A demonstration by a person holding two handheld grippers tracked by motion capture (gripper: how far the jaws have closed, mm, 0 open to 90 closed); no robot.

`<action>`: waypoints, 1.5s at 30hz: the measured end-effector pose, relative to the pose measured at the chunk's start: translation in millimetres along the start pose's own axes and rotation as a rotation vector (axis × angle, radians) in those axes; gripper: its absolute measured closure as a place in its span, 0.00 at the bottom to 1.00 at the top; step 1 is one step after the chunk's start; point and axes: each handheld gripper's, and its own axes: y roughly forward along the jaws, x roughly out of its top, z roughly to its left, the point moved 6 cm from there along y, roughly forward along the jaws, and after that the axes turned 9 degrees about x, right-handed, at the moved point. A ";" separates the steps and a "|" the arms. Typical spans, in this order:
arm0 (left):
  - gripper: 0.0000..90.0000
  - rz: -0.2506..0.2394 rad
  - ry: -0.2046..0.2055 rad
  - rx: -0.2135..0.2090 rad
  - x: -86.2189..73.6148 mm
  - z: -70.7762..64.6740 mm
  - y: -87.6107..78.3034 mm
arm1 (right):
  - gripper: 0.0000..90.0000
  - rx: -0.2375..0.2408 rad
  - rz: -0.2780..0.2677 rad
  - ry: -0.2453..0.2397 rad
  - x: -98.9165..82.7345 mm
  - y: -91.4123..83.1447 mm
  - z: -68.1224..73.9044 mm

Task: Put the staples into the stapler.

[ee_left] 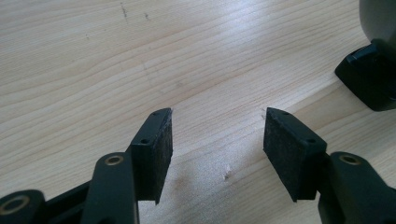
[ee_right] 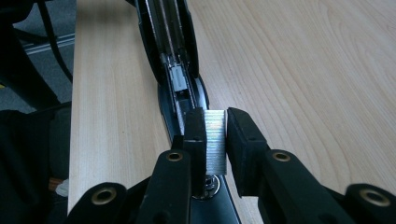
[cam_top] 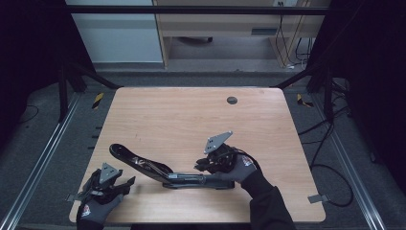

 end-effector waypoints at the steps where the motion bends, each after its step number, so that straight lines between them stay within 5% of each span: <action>1: 0.47 0.000 0.000 0.000 0.0 0.0 0.0 | 0.87 0.004 0.002 0.001 0.1 0.9 0.8; 45: 0.47 0.006 0.005 -0.002 -0.5 -0.4 0.3 | 0.87 0.045 0.102 -0.039 -9.9 25.6 -0.7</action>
